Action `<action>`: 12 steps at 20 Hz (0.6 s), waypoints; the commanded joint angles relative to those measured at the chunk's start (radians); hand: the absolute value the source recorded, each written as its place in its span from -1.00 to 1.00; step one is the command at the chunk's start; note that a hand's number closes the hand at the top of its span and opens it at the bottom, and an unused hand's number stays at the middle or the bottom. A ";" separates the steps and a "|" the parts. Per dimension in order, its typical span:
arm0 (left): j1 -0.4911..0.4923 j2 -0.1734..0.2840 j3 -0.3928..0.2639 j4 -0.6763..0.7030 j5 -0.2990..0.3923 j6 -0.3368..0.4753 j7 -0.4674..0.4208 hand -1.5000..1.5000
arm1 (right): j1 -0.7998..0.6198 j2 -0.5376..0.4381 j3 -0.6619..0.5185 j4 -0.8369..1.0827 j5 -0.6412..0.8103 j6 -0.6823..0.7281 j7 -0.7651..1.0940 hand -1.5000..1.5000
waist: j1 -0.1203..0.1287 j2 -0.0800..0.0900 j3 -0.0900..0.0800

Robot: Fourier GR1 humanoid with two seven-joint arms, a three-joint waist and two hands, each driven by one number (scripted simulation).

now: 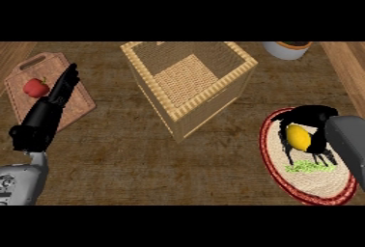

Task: Pick the lemon from the placemat and place it in the basket

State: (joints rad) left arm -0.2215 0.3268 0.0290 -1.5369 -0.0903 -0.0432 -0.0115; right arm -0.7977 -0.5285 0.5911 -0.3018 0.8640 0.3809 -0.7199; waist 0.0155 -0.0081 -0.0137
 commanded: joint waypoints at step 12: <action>0.047 0.013 0.050 0.001 -0.003 0.002 0.018 0.00 | 0.052 -0.008 -0.251 0.113 -0.130 -0.236 0.430 1.00 | -0.095 -0.030 0.007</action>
State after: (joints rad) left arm -0.1921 0.3299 0.0591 -1.5407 -0.0911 -0.0530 -0.0039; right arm -0.7727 -0.4917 0.4354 -0.2702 0.7892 0.2173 -0.5601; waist -0.0170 -0.0267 -0.0101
